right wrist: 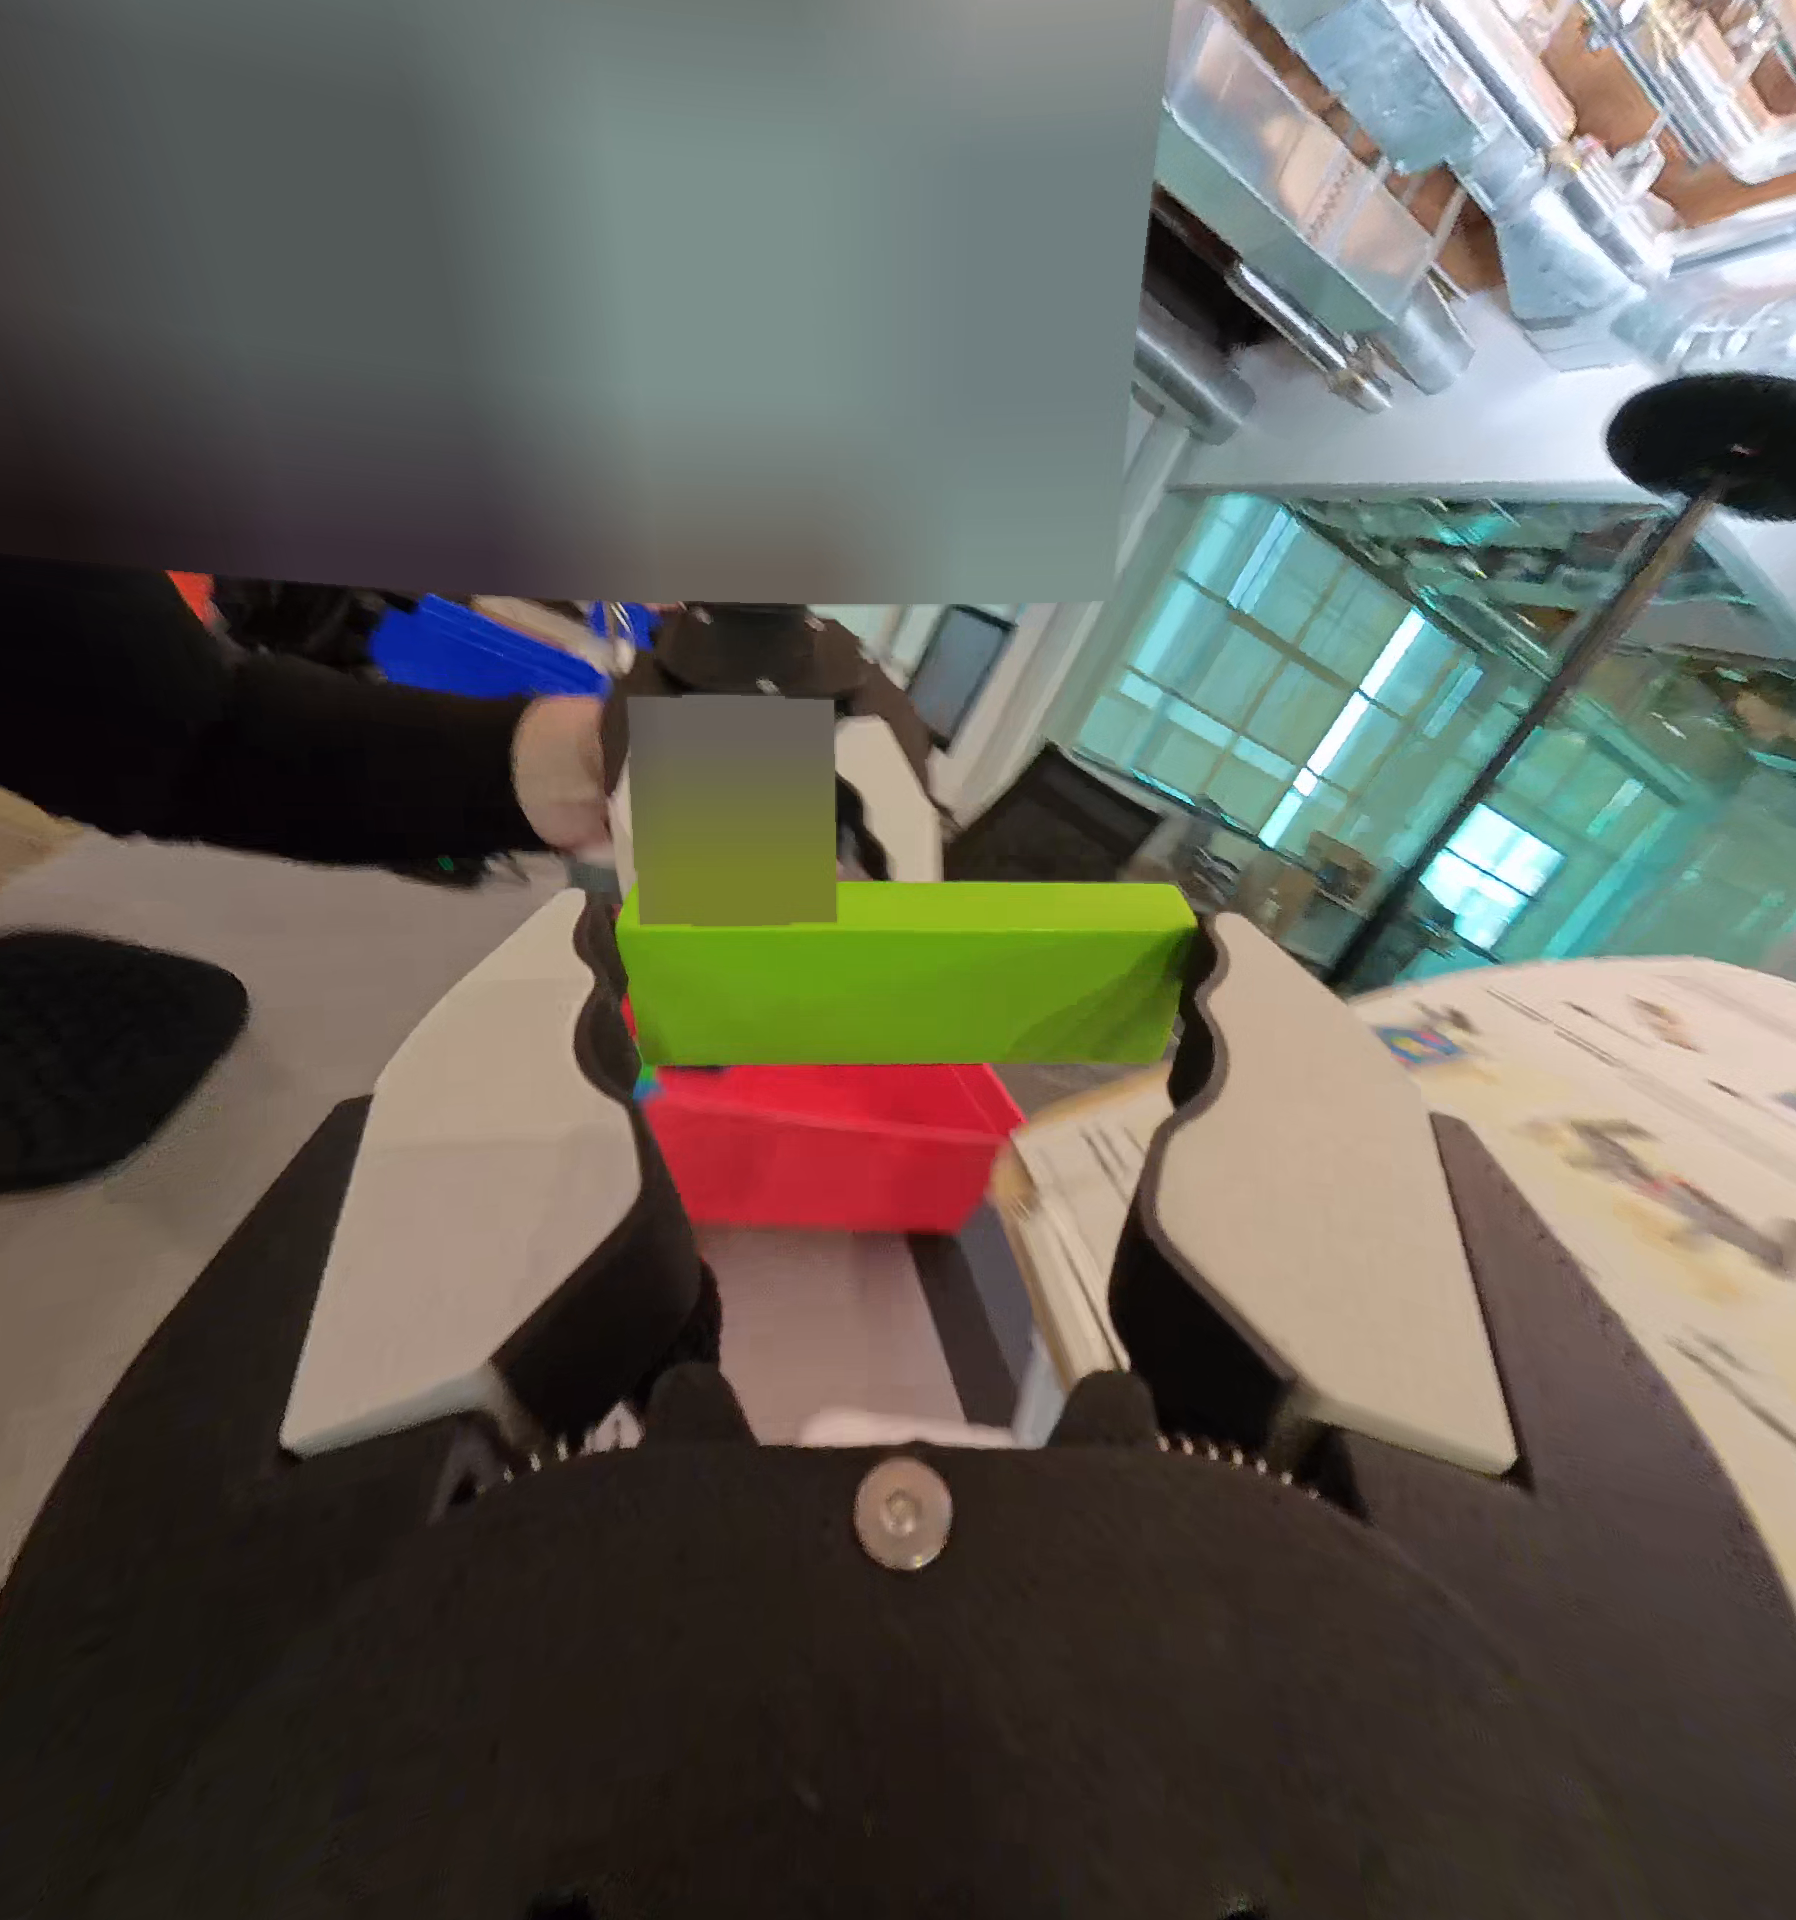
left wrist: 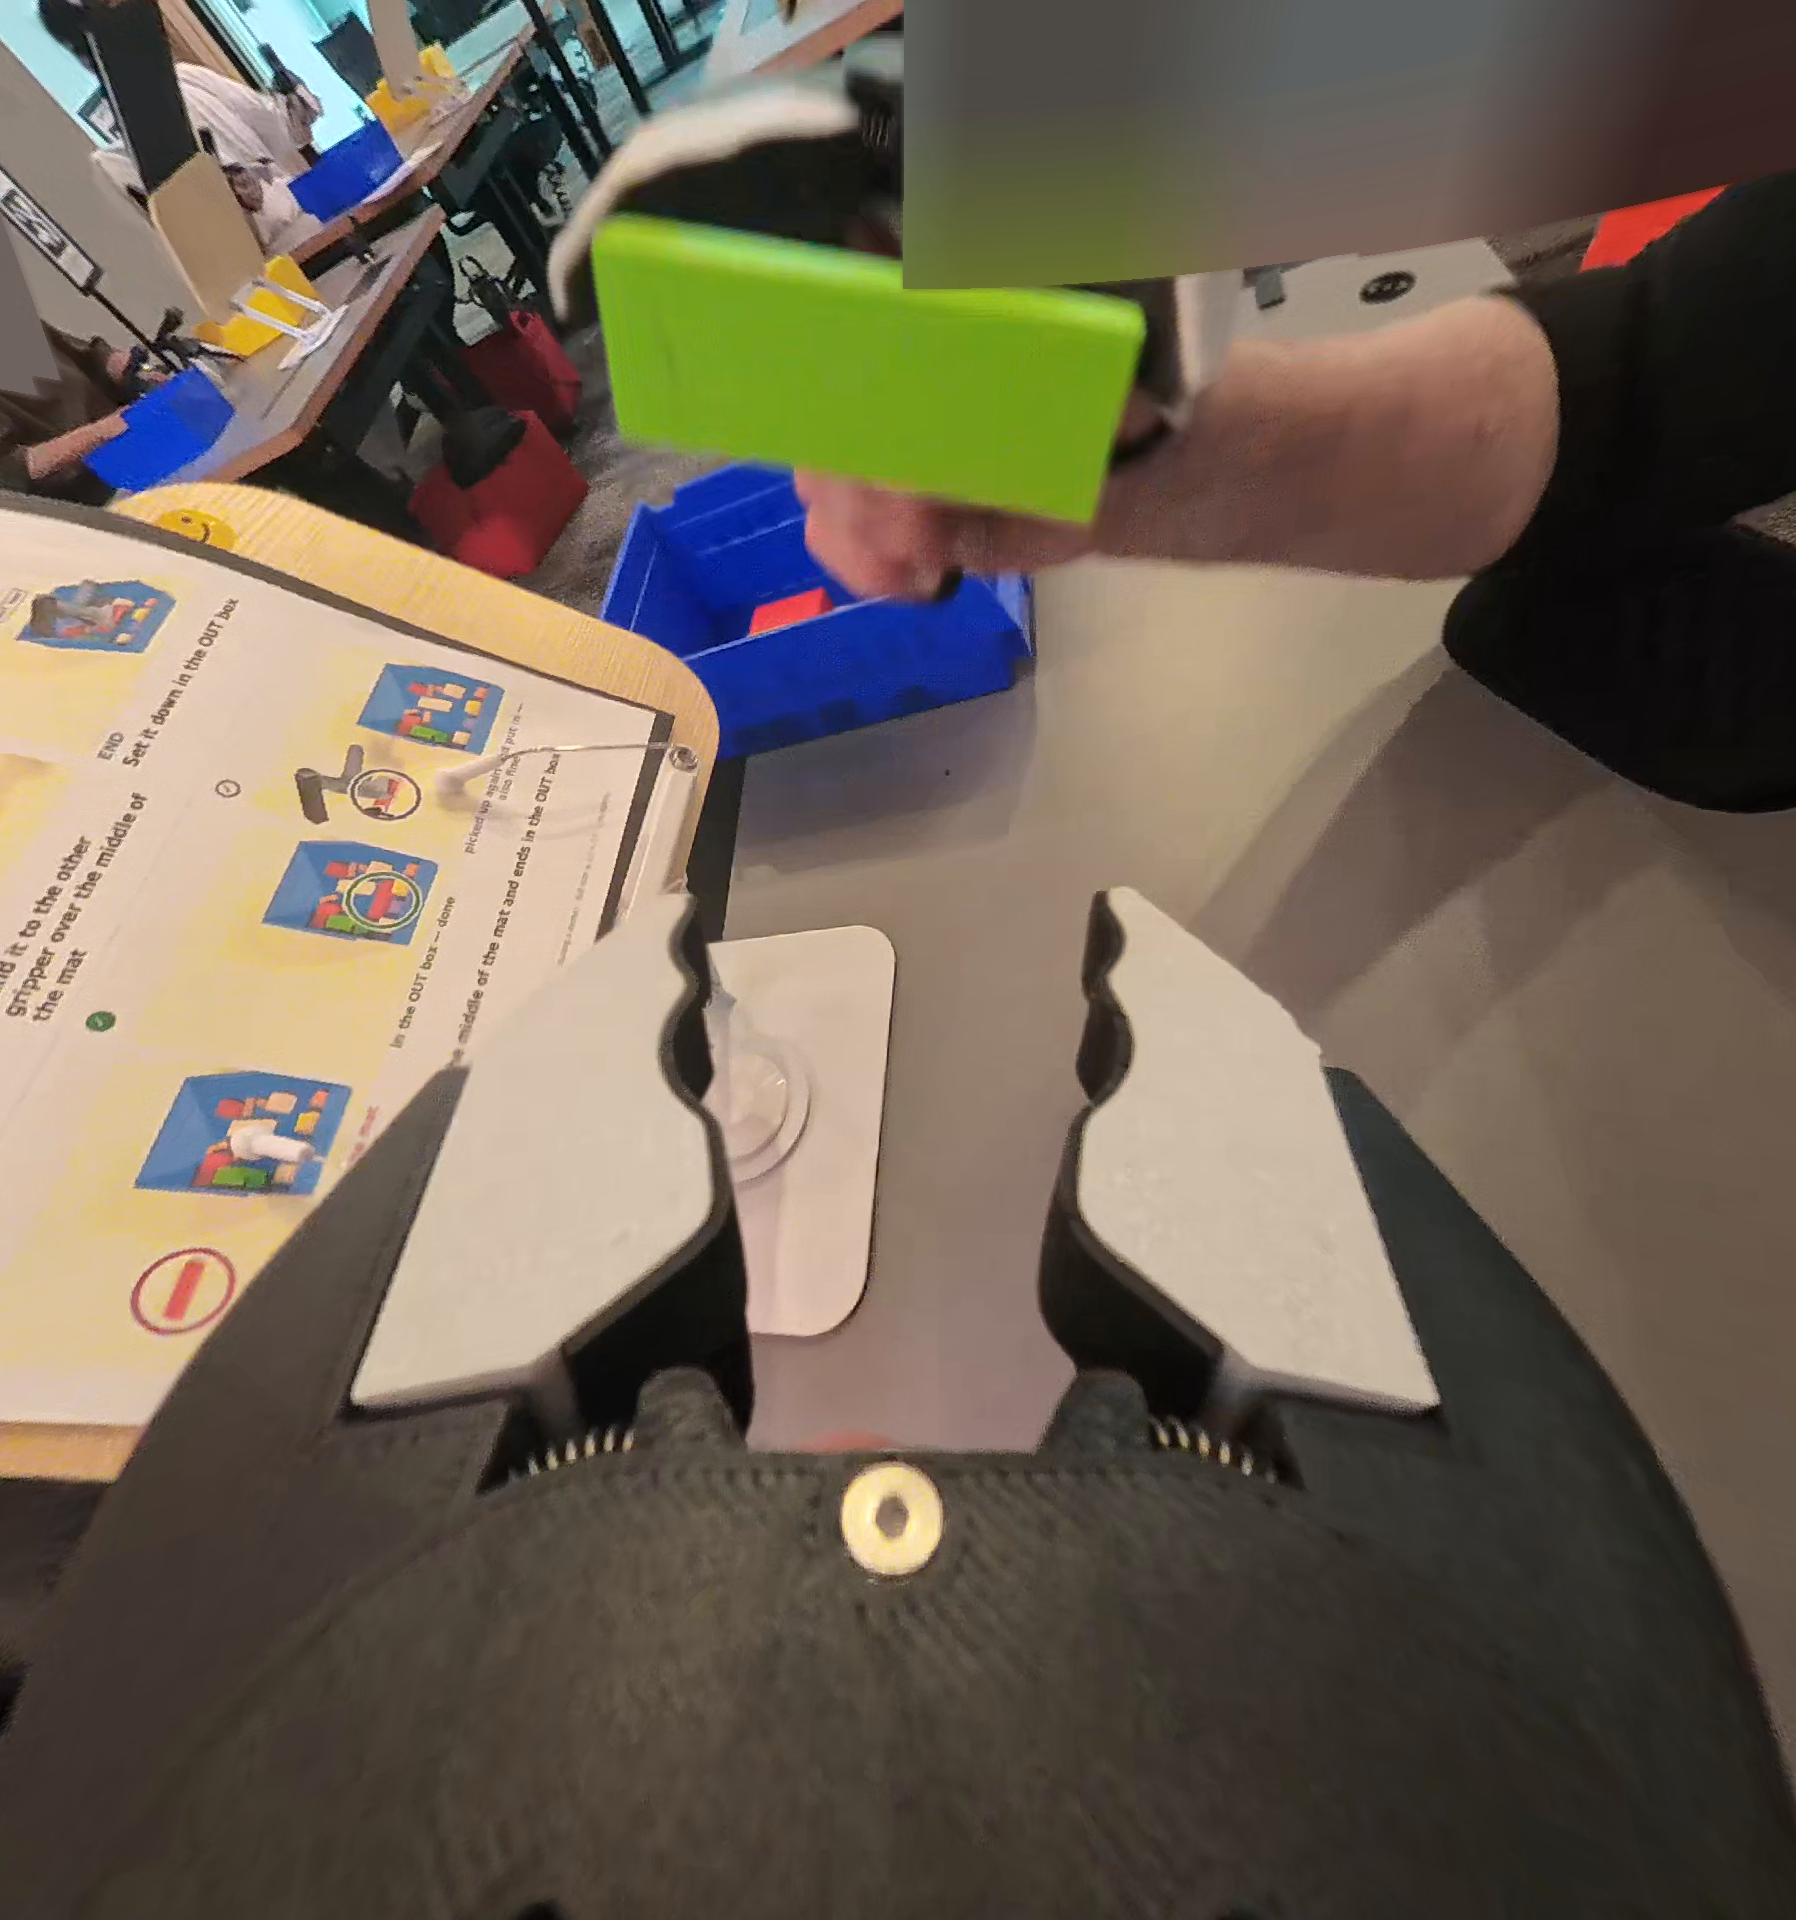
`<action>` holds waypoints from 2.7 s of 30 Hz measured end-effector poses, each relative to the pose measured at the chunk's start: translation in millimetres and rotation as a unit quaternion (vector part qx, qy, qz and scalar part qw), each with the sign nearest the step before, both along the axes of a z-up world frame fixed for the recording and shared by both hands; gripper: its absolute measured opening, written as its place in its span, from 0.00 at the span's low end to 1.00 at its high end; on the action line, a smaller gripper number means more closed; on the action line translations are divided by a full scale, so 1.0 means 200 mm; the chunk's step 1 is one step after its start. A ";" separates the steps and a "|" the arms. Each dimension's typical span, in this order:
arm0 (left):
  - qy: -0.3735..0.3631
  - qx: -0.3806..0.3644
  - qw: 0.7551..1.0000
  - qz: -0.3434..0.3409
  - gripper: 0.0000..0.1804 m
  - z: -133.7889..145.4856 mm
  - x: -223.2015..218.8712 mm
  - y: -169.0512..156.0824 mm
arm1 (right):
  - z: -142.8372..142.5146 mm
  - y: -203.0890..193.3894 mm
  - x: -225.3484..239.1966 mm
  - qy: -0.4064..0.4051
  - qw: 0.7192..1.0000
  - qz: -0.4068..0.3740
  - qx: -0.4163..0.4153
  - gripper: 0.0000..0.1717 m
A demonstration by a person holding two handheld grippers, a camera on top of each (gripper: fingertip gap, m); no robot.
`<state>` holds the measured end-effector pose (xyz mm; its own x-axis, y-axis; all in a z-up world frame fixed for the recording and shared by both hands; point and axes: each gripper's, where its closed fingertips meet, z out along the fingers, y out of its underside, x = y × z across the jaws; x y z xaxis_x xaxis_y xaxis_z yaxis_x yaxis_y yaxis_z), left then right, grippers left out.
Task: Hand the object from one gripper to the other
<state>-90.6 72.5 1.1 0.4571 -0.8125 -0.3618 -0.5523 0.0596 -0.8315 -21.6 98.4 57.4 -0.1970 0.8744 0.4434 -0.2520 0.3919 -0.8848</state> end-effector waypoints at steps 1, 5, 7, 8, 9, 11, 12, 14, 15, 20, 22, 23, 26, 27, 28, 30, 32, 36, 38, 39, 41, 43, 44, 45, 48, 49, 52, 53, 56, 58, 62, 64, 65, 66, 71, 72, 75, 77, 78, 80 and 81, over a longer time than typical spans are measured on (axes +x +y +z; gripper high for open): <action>0.000 0.000 1.000 0.003 0.34 -0.01 -0.01 -0.01 | -0.01 0.08 0.07 -0.022 0.999 -0.027 0.013 0.59; -0.014 -0.001 1.000 0.013 0.21 -0.04 -0.06 -0.03 | -0.20 0.52 0.43 -0.188 0.963 -0.172 0.083 0.59; -0.016 -0.003 1.000 0.025 0.20 -0.07 -0.09 -0.03 | -0.36 0.74 0.63 -0.294 0.920 -0.232 0.114 0.58; -0.019 -0.006 0.999 0.028 0.19 -0.09 -0.10 -0.04 | -0.45 0.84 0.74 -0.348 0.898 -0.245 0.113 0.59; -0.020 -0.011 0.999 0.030 0.19 -0.11 -0.10 -0.04 | -0.55 0.92 0.83 -0.395 0.876 -0.253 0.109 0.58; -0.019 -0.016 0.999 0.036 0.19 -0.14 -0.11 -0.04 | -0.74 1.05 1.00 -0.482 0.829 -0.263 0.109 0.59; -0.017 -0.018 0.999 0.040 0.19 -0.16 -0.11 -0.03 | -0.83 1.11 1.08 -0.522 0.804 -0.264 0.106 0.59; -0.019 -0.024 0.999 0.041 0.19 -0.19 -0.10 -0.03 | -1.00 1.19 1.20 -0.587 0.758 -0.263 0.111 0.59; -0.019 -0.026 0.999 0.042 0.19 -0.20 -0.10 -0.03 | -1.07 1.22 1.25 -0.613 0.739 -0.259 0.108 0.59; -0.004 -0.040 0.998 0.043 0.19 -0.26 -0.07 0.00 | -1.37 1.33 1.38 -0.692 0.677 -0.230 0.095 0.59; 0.001 -0.044 0.998 0.041 0.19 -0.27 -0.06 0.01 | -1.44 1.35 1.40 -0.713 0.660 -0.218 0.092 0.59; 0.003 -0.045 0.998 0.041 0.19 -0.27 -0.06 0.01 | -1.47 1.37 1.41 -0.723 0.650 -0.214 0.094 0.59; 0.009 -0.047 0.998 0.040 0.19 -0.28 -0.05 0.03 | -1.54 1.39 1.42 -0.744 0.630 -0.201 0.097 0.59; 0.009 -0.048 0.998 0.040 0.19 -0.28 -0.05 0.03 | -1.56 1.39 1.42 -0.751 0.623 -0.196 0.100 0.59; 0.010 -0.049 0.998 0.040 0.19 -0.28 -0.05 0.03 | -1.56 1.40 1.41 -0.754 0.620 -0.190 0.102 0.59; 0.012 -0.052 0.998 0.038 0.20 -0.29 -0.04 0.03 | -1.58 1.39 1.41 -0.764 0.611 -0.179 0.106 0.59; 0.015 -0.052 0.998 0.037 0.20 -0.30 -0.04 0.03 | -1.60 1.38 1.40 -0.773 0.602 -0.164 0.114 0.59; 0.017 -0.054 0.998 0.035 0.20 -0.31 -0.04 0.02 | -1.62 1.37 1.39 -0.782 0.593 -0.147 0.124 0.59; 0.018 -0.055 0.998 0.035 0.20 -0.31 -0.04 0.02 | -1.62 1.37 1.39 -0.787 0.589 -0.138 0.122 0.59; 0.018 -0.055 0.998 0.034 0.20 -0.32 -0.04 0.02 | -1.63 1.37 1.39 -0.790 0.586 -0.133 0.120 0.59; 0.020 -0.056 0.998 0.035 0.20 -0.32 -0.04 0.02 | -1.63 1.38 1.40 -0.796 0.579 -0.131 0.123 0.59; 0.023 -0.055 0.998 0.035 0.21 -0.32 -0.03 0.02 | -1.63 1.38 1.40 -0.798 0.575 -0.129 0.126 0.59; 0.023 -0.055 0.998 0.035 0.21 -0.32 -0.03 0.02 | -1.63 1.38 1.40 -0.798 0.575 -0.129 0.126 0.59; 0.023 -0.056 0.998 0.035 0.21 -0.32 -0.03 0.02 | -1.63 1.38 1.40 -0.798 0.575 -0.130 0.126 0.59; 0.023 -0.057 0.997 0.035 0.21 -0.33 -0.03 0.02 | -1.63 1.38 1.40 -0.799 0.573 -0.133 0.127 0.59; 0.025 -0.058 0.997 0.035 0.21 -0.33 -0.03 0.02 | -1.63 1.38 1.40 -0.799 0.573 -0.134 0.127 0.59; 0.028 -0.058 0.997 0.035 0.22 -0.33 -0.03 0.02 | -1.63 1.38 1.40 -0.799 0.572 -0.135 0.125 0.59; 0.029 -0.058 0.997 0.035 0.22 -0.33 -0.03 0.02 | -1.63 1.38 1.40 -0.800 0.572 -0.135 0.125 0.59; 0.029 -0.058 0.997 0.036 0.22 -0.33 -0.03 0.02 | -1.63 1.38 1.40 -0.799 0.572 -0.136 0.122 0.59; 0.030 -0.058 0.997 0.036 0.22 -0.33 -0.03 0.02 | -1.63 1.38 1.40 -0.800 0.572 -0.136 0.120 0.59; 0.035 -0.058 0.997 0.039 0.22 -0.33 -0.04 0.01 | -1.63 1.37 1.41 -0.802 0.569 -0.136 0.120 0.59; 0.041 -0.059 0.996 0.045 0.22 -0.33 -0.06 0.01 | -1.63 1.37 1.42 -0.808 0.559 -0.138 0.127 0.59; 0.043 -0.059 0.996 0.049 0.23 -0.32 -0.07 0.00 | -1.63 1.38 1.43 -0.810 0.554 -0.140 0.128 0.59; 0.046 -0.060 0.996 0.054 0.23 -0.32 -0.09 0.00 | -1.62 1.38 1.44 -0.811 0.552 -0.144 0.127 0.59; 0.069 -0.065 0.990 0.102 0.27 -0.32 -0.26 -0.03 | -1.52 1.40 1.43 -0.798 0.563 -0.173 0.123 0.60; 0.088 -0.066 0.986 0.122 0.29 -0.34 -0.33 -0.03 | -1.48 1.41 1.43 -0.794 0.565 -0.185 0.122 0.60; 0.155 -0.079 0.967 0.188 0.35 -0.39 -0.59 -0.06 | -1.34 1.40 1.41 -0.768 0.582 -0.228 0.140 0.57; 0.230 -0.104 0.937 0.240 0.41 -0.46 -0.83 -0.08 | -1.23 1.35 1.38 -0.738 0.607 -0.255 0.147 0.57; 0.263 -0.121 0.921 0.262 0.41 -0.50 -0.95 -0.10 | -1.18 1.32 1.35 -0.722 0.620 -0.268 0.150 0.56; 0.307 -0.168 0.893 0.282 0.44 -0.60 -1.15 -0.13 | -1.09 1.24 1.31 -0.692 0.642 -0.289 0.160 0.56; 0.334 -0.189 0.876 0.290 0.45 -0.65 -1.25 -0.14 | -1.06 1.19 1.29 -0.680 0.650 -0.295 0.167 0.55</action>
<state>-340.1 43.9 -129.2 0.6219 -0.6327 -0.4615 -0.7695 -0.6031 -0.2101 236.8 336.9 -154.7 -0.2791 0.8755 0.3944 0.9559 0.2923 0.0276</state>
